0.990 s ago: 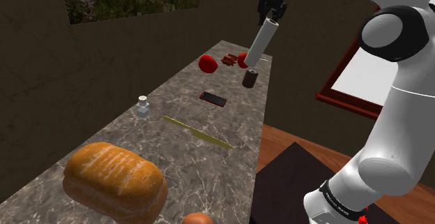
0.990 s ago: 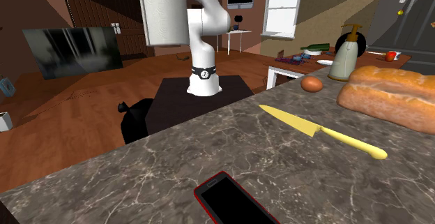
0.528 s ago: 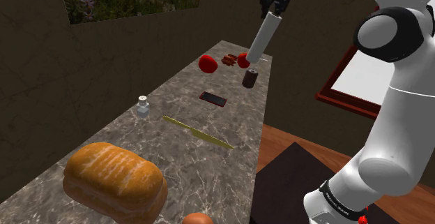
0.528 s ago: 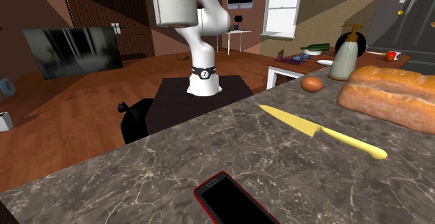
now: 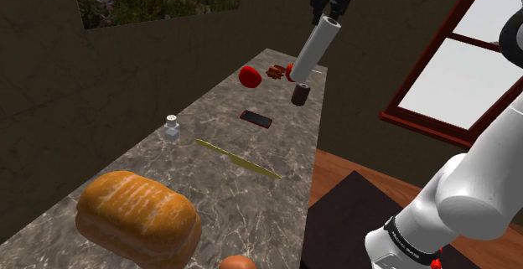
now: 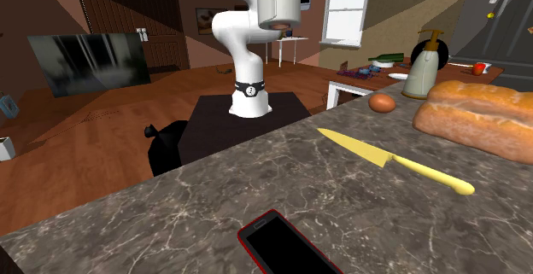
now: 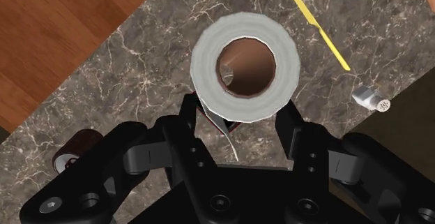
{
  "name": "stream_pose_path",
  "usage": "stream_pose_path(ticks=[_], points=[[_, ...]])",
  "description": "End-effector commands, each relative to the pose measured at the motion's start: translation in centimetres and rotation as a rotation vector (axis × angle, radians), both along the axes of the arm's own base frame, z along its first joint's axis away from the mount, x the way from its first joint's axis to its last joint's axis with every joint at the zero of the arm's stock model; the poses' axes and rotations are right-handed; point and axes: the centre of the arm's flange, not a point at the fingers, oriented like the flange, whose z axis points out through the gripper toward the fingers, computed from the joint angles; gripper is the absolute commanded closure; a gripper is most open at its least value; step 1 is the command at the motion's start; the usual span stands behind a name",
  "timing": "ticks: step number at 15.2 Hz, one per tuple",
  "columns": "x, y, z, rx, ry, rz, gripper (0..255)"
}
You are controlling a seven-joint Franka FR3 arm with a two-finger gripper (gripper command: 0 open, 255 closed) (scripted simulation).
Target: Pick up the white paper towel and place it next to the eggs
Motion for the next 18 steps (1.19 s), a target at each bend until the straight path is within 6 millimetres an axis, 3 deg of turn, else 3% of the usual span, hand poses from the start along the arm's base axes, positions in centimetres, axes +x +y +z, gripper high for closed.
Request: stream_pose_path(ticks=[1,18], points=[[-1.5,2.1,-0.3,-0.001,0.000,-0.001,255],[-13.8,20.9,-0.3,-0.001,0.000,-0.001,255]])
